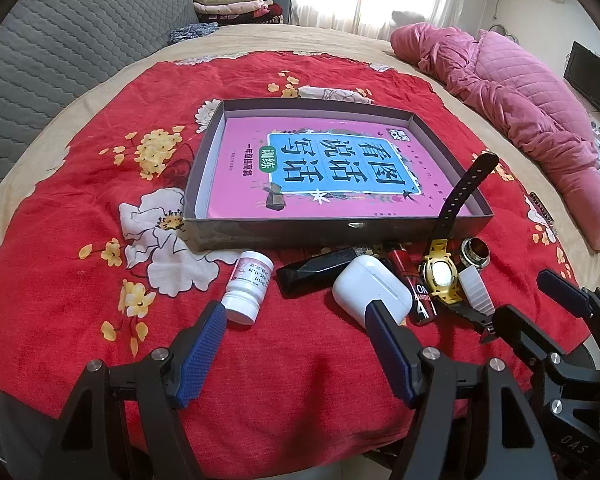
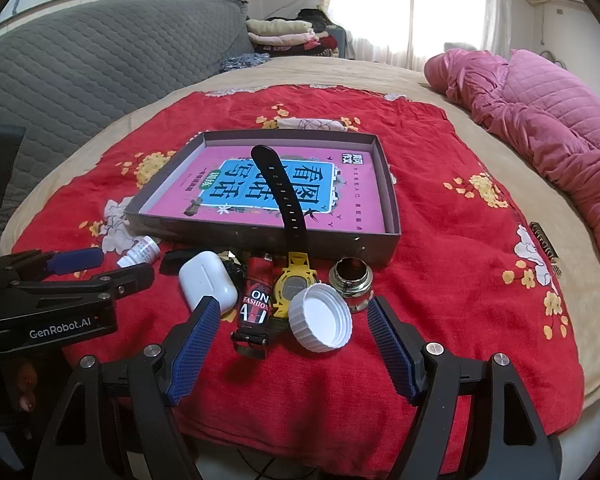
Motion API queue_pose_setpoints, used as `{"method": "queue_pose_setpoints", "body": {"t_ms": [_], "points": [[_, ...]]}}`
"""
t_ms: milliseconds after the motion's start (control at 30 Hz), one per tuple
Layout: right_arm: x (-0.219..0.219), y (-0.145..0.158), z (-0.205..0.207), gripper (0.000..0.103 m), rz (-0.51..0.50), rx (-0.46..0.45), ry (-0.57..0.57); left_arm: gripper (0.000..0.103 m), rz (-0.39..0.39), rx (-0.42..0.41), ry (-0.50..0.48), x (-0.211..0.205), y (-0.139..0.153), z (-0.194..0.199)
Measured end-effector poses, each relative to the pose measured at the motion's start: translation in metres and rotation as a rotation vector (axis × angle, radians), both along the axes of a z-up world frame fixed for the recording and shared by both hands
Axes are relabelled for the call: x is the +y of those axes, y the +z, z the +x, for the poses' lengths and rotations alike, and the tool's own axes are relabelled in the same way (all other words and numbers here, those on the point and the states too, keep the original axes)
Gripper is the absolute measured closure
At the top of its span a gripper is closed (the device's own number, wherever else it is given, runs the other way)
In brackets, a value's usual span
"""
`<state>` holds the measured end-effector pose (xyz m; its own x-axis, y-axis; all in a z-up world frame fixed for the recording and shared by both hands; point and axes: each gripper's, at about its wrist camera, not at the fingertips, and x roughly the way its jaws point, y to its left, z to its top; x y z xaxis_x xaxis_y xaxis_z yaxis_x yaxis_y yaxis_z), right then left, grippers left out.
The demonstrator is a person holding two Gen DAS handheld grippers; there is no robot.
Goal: Organize rigid objects
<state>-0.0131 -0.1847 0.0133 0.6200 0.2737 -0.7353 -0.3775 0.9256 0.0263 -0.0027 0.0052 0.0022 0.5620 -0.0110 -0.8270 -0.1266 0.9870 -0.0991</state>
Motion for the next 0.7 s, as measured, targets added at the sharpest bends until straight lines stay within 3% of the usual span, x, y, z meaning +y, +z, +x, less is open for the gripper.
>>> {"method": "queue_pose_setpoints", "body": {"t_ms": [700], "points": [[-0.0009, 0.0014, 0.0019, 0.026, 0.015, 0.002, -0.010, 0.032, 0.001, 0.009, 0.005, 0.0047, -0.0033, 0.0005]]}}
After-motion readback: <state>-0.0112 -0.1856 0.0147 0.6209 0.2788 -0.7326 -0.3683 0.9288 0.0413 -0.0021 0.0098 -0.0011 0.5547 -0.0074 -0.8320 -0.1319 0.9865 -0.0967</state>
